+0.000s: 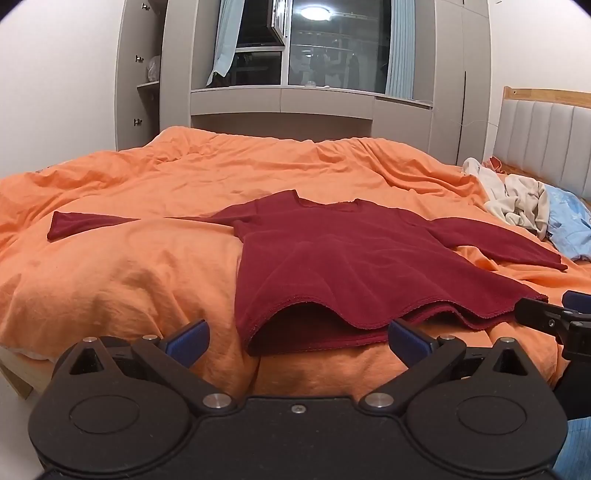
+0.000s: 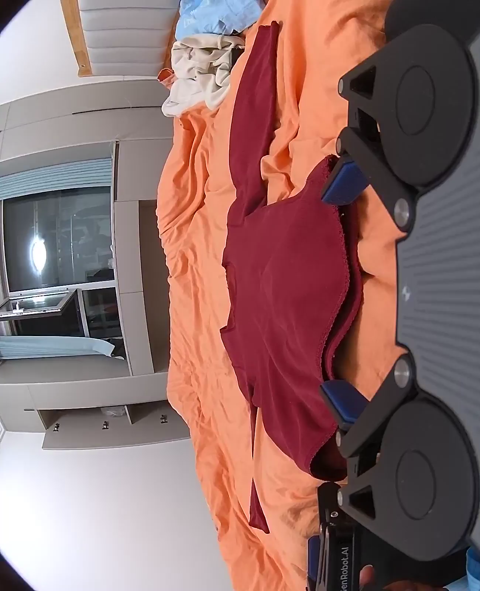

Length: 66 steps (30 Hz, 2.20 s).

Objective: Fold small clothes

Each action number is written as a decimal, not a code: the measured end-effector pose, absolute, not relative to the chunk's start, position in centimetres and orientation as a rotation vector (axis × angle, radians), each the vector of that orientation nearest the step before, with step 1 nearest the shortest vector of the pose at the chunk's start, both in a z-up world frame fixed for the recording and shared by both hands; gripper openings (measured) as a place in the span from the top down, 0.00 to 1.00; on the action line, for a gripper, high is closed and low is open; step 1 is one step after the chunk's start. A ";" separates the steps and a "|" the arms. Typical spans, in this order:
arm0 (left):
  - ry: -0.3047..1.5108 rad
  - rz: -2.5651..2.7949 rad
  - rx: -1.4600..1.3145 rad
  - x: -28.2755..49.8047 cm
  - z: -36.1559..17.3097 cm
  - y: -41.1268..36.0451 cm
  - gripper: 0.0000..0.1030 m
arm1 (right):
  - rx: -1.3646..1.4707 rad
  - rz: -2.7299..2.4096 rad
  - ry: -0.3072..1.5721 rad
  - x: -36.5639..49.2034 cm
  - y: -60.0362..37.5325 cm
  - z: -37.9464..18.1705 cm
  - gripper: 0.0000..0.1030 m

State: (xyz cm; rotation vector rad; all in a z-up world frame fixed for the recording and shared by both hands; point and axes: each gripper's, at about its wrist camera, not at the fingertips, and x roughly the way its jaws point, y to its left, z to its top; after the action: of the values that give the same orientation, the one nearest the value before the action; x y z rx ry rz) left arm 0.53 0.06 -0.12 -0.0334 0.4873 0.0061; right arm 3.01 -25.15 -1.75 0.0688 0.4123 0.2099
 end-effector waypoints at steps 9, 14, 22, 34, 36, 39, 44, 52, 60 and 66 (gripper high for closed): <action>0.490 0.007 -0.033 0.5 -0.1 0.1 0.00 | 0.069 0.207 0.420 3.2 -25.2 -2.0 0.00; 0.494 0.008 -0.034 0.6 -0.1 0.1 0.00 | 0.072 0.206 0.424 3.3 -25.2 -2.1 0.00; 0.504 0.010 -0.034 0.9 -0.5 0.2 0.00 | 0.073 0.205 0.431 3.4 -25.2 -2.1 0.00; 0.523 0.011 -0.032 1.5 -0.8 0.2 0.00 | 0.075 0.206 0.435 3.4 -25.2 -2.4 0.00; 0.524 0.011 -0.032 1.5 -0.8 0.2 0.00 | 0.075 0.206 0.435 3.4 -25.2 -2.4 0.00; 0.527 0.013 -0.033 1.6 -0.8 0.2 0.00 | 0.076 0.205 0.435 3.4 -25.1 -2.4 0.00; 0.528 0.012 -0.033 1.6 -0.9 0.3 0.00 | 0.077 0.205 0.437 3.4 -25.1 -2.5 0.00; 0.531 0.015 -0.031 1.7 -0.9 0.3 0.00 | 0.079 0.202 0.438 3.4 -25.0 -2.6 0.00; 0.548 0.019 -0.025 1.5 -1.0 0.2 0.00 | 0.088 0.197 0.436 3.0 -25.1 -2.5 0.00; 0.557 0.028 -0.019 1.5 -0.9 0.1 0.00 | 0.103 0.179 0.437 2.9 -25.5 -2.2 0.00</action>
State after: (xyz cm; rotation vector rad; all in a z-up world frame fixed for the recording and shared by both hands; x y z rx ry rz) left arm 1.55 0.05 -0.87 -0.0193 0.5570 0.0275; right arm 2.89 -25.52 -2.18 0.1029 0.4371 0.1786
